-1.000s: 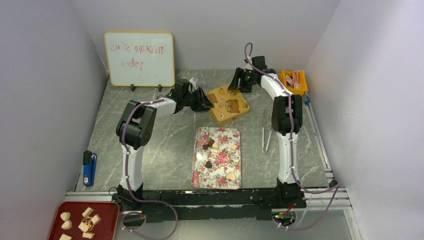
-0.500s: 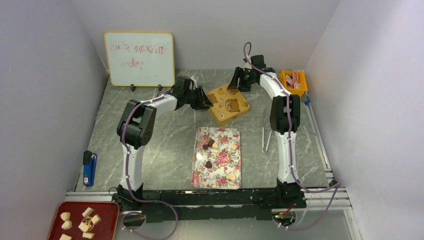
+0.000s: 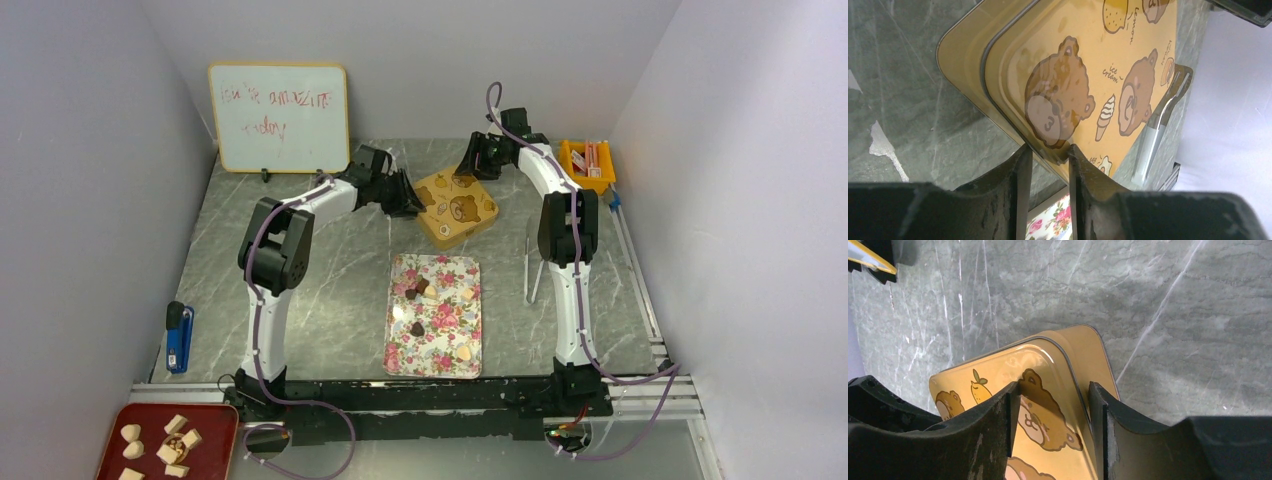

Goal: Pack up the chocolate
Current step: Adjust the box lid on the packing box.

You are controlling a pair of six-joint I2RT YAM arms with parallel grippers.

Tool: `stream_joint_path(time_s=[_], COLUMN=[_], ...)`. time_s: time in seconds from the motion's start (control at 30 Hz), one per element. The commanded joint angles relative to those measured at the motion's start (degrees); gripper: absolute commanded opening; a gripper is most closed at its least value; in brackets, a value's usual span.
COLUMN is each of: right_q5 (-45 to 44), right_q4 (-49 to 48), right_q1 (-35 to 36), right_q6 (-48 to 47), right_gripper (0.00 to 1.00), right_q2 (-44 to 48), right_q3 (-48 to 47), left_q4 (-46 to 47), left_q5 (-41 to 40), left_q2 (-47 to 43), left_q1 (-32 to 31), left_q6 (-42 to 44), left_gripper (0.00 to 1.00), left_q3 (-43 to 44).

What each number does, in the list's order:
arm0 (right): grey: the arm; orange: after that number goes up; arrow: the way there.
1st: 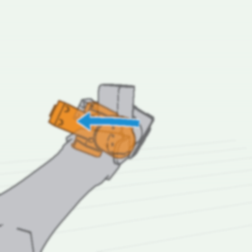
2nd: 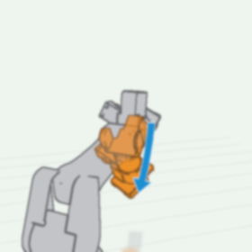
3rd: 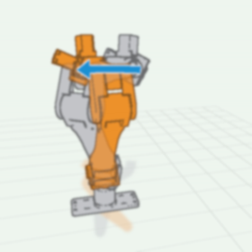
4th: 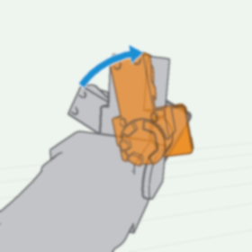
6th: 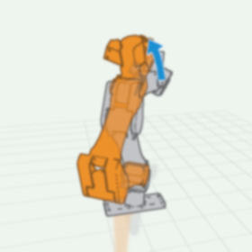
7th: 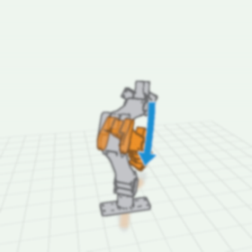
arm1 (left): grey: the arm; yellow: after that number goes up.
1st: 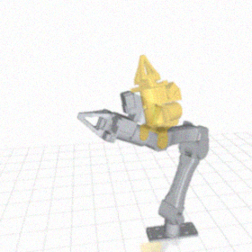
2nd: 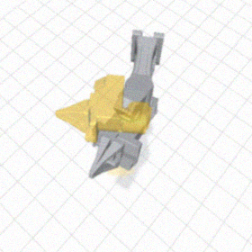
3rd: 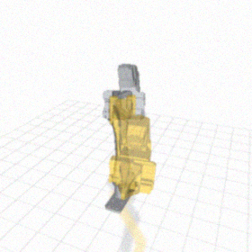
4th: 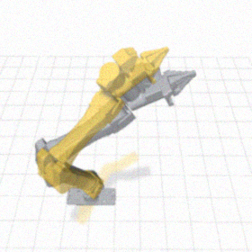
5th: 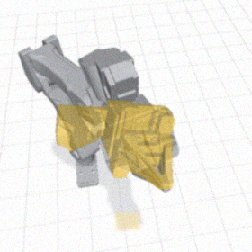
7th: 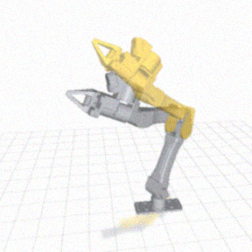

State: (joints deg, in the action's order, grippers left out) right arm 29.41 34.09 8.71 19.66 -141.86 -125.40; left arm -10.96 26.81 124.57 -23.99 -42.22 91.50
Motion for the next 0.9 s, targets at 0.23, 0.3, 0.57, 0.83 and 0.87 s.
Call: stream_joint_path(time_s=[0.23, 0.3, 0.57, 0.83, 0.87], right_q5=[-1.7, -1.8, -2.3, -1.3, -1.4], right_q4=[4.2, 4.7, 3.5, 1.9, 1.9], right_q1=[3.8, 3.8, 3.6, 2.6, 2.6], right_q6=[-1.3, -1.5, -1.7, -1.5, -1.5], right_gripper=[0.48, 0.44, 0.56, 0.68, 0.68], right_q2=[-5.1, -5.5, -4.2, -2.6, -2.5], right_q3=[4.5, 4.7, 5.8, 5.4, 5.0], left_q4=[-11.3, -11.7, -11.7, -9.8, -9.7], left_q5=[-10.1, -10.1, -11.2, -10.4, -10.2], left_q2=[6.8, 7.0, 6.1, 5.4, 5.3], left_q1=[-0.7, -0.7, -0.6, 0.4, 0.5], left_q6=[5.8, 5.8, 5.9, 5.9, 6.0], left_gripper=[0.24, 0.22, 0.36, 0.53, 0.53], left_q3=[3.2, 3.3, 3.4, 3.7, 3.9])
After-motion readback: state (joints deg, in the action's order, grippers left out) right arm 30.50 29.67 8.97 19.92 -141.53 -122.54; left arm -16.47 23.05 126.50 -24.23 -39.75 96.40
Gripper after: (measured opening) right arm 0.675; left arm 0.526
